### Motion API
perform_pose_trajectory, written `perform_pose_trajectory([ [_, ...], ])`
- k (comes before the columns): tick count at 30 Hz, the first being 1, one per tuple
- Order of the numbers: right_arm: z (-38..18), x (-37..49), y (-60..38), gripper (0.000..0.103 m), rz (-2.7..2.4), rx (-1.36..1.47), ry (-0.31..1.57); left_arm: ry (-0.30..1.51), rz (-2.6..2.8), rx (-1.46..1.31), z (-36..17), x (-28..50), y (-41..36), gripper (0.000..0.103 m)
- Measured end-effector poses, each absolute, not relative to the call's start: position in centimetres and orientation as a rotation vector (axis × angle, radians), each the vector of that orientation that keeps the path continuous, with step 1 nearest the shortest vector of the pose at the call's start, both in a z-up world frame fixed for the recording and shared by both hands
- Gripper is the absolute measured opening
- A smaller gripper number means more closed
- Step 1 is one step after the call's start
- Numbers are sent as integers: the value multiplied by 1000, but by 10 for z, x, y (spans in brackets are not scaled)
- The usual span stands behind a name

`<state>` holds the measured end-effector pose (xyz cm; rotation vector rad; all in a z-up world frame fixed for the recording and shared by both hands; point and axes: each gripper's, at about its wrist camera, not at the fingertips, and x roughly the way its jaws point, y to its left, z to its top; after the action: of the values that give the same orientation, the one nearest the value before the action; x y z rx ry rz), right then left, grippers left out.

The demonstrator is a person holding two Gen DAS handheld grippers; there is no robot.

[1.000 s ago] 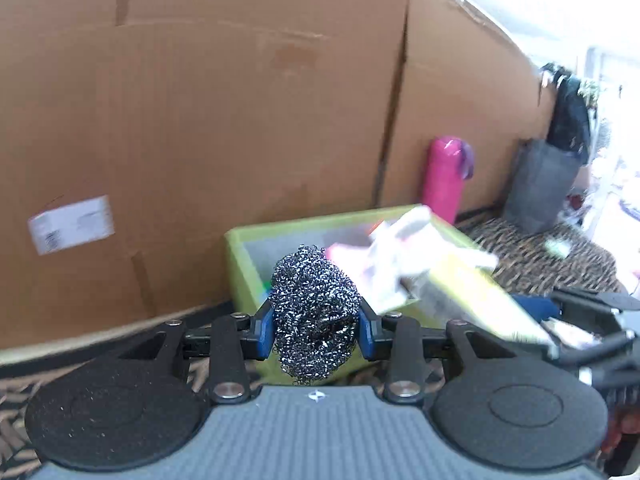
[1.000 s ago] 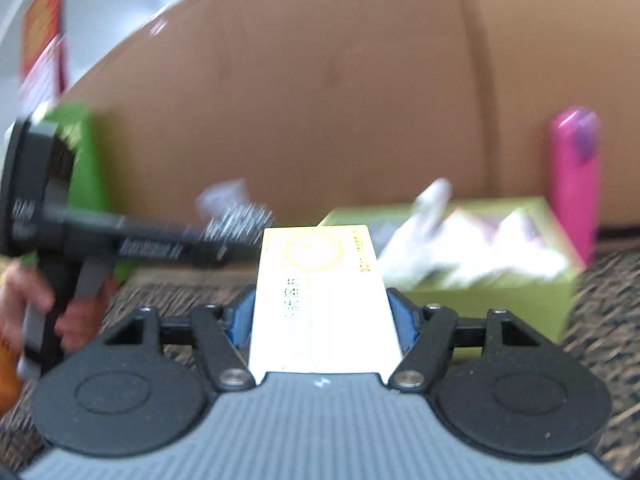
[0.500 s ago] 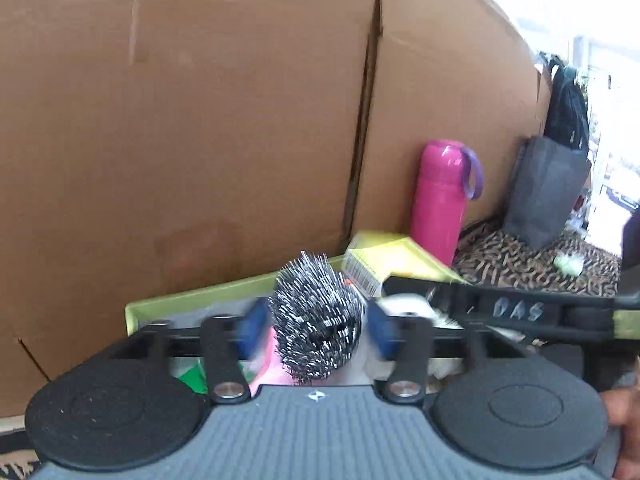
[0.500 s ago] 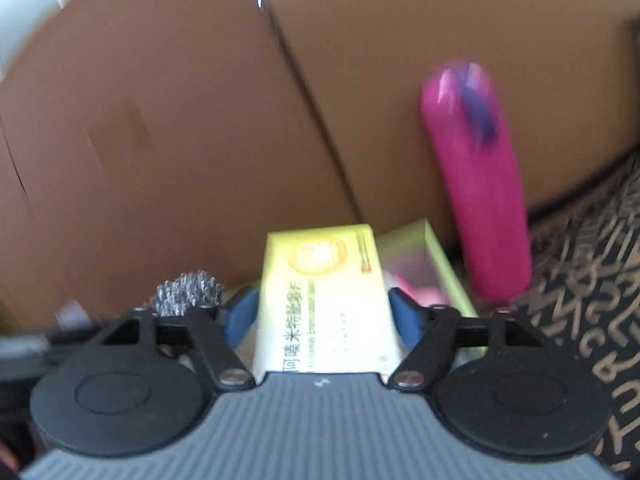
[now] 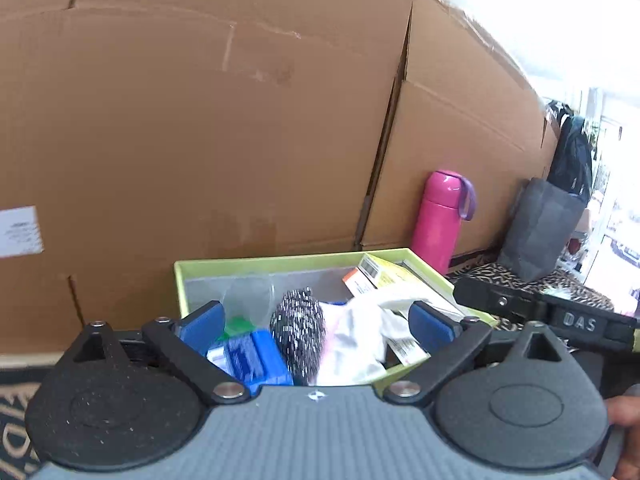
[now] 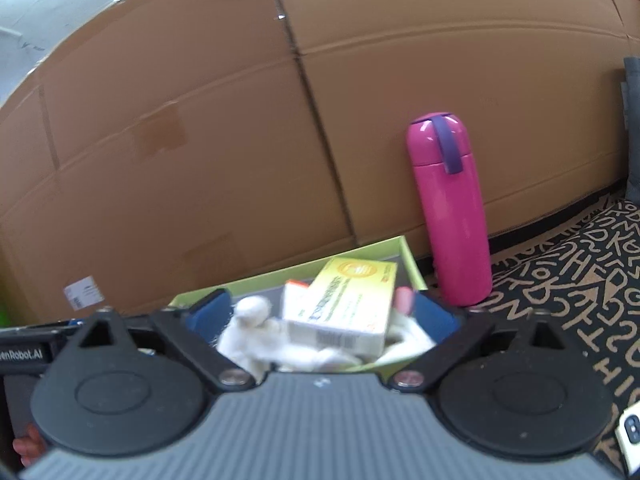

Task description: Organize objects

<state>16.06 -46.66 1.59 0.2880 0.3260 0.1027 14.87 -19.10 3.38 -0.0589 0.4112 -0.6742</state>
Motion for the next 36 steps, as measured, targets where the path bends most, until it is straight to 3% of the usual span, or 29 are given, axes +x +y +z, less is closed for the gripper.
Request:
perform_pose_trajectory([
  [9, 29, 78, -420, 103, 66, 82, 338, 561, -617, -175, 28, 93, -148, 103],
  [15, 9, 38, -398, 103, 20, 68, 421, 548, -489, -88, 10, 43, -133, 103],
  [22, -4, 27, -380, 103, -10, 16, 511, 622, -449, -55, -4, 36, -130, 103],
  [36, 21, 16, -367, 103, -31, -27, 468, 621, -401, -38, 0, 33, -120, 103],
])
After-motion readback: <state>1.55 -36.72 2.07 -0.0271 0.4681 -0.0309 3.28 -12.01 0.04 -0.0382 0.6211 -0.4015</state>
